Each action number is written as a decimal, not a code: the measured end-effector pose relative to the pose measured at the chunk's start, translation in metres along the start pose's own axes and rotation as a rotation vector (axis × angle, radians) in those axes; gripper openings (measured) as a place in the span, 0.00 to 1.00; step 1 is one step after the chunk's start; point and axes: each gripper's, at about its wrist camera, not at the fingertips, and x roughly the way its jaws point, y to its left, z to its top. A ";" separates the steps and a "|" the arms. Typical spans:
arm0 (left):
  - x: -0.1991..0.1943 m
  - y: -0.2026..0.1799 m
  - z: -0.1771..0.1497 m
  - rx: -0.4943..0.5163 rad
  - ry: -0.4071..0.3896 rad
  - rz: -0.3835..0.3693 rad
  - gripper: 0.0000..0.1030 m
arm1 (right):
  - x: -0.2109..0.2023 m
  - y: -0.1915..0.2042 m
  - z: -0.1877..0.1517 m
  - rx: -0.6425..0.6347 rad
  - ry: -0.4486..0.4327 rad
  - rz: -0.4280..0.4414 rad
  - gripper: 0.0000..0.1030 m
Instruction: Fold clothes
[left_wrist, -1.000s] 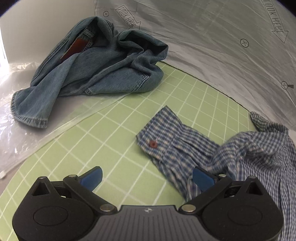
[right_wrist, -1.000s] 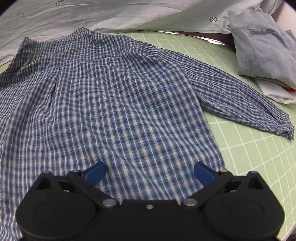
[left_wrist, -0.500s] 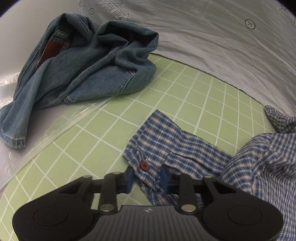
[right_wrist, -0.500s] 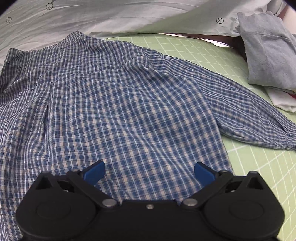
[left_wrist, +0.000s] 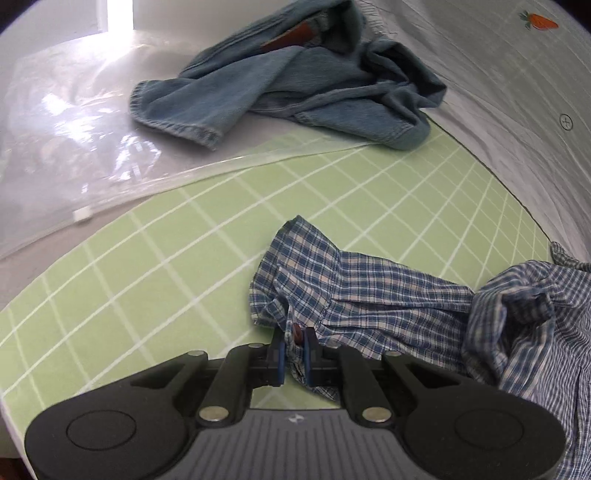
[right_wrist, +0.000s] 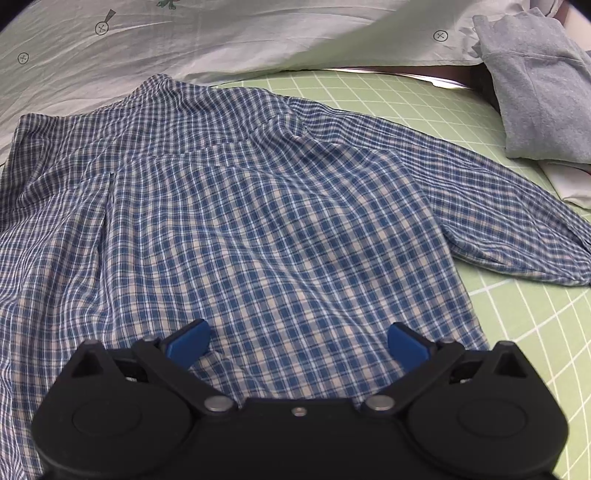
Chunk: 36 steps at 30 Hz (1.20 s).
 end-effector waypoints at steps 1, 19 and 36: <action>-0.004 0.012 -0.004 -0.025 -0.001 0.012 0.10 | 0.000 0.001 0.000 -0.003 -0.001 0.003 1.00; -0.042 0.118 -0.022 -0.234 -0.073 0.158 0.10 | 0.006 0.016 0.002 -0.029 -0.030 0.029 1.00; -0.043 0.020 0.031 0.159 -0.132 0.018 0.36 | 0.000 0.023 0.023 -0.070 -0.061 0.054 1.00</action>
